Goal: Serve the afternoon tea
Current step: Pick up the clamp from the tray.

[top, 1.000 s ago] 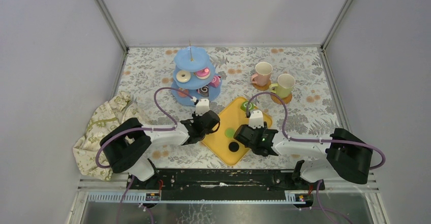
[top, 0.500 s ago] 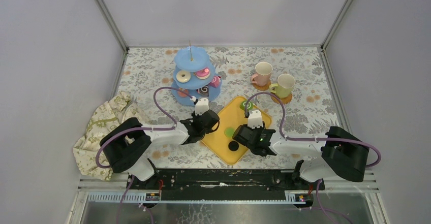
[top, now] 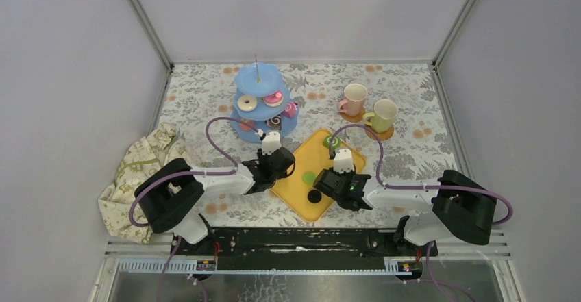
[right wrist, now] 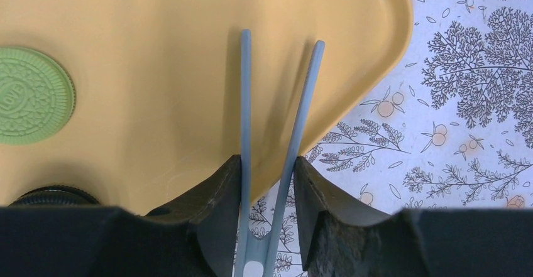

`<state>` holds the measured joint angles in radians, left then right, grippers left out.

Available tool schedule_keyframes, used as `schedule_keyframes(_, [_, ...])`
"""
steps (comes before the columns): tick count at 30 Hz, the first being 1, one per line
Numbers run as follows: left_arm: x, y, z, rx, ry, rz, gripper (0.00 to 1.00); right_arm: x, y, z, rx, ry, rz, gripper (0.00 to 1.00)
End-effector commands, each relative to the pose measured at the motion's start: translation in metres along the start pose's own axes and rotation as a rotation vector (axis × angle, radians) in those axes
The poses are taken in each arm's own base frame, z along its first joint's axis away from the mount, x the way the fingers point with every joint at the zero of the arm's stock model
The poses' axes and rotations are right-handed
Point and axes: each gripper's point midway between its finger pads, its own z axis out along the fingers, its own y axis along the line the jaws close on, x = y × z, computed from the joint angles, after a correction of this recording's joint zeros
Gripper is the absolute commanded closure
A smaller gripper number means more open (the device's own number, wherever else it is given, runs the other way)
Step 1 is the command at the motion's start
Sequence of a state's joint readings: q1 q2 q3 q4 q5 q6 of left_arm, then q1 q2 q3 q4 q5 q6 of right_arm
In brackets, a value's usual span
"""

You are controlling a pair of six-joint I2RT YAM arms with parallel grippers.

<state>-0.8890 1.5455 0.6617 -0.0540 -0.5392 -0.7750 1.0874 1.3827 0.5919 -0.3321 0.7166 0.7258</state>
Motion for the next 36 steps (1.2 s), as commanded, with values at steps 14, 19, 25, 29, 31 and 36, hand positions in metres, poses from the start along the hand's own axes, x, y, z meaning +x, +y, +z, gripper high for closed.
schedule_keyframes(14, [-0.027,-0.006,-0.009,-0.005,-0.059,-0.072,0.4,-0.026,0.019,-0.02,-0.116,-0.03,-0.004,0.6])
schedule_keyframes(19, [-0.037,-0.007,-0.016,-0.003,-0.075,-0.08,0.4,-0.036,0.024,-0.029,-0.173,-0.056,-0.011,0.59])
schedule_keyframes(25, [-0.057,-0.018,-0.031,0.045,-0.099,-0.114,0.39,-0.046,0.018,-0.035,-0.2,-0.087,-0.018,0.59])
schedule_keyframes(29, [-0.073,-0.035,-0.039,0.091,-0.108,-0.131,0.39,-0.054,0.012,-0.033,-0.227,-0.088,0.011,0.59])
schedule_keyframes(31, [-0.08,-0.041,-0.041,0.105,-0.112,-0.134,0.39,-0.059,0.009,-0.032,-0.24,-0.09,0.027,0.59])
schedule_keyframes(36, [-0.096,-0.058,-0.042,0.133,-0.123,-0.137,0.39,-0.071,0.007,-0.026,-0.275,-0.081,0.038,0.59])
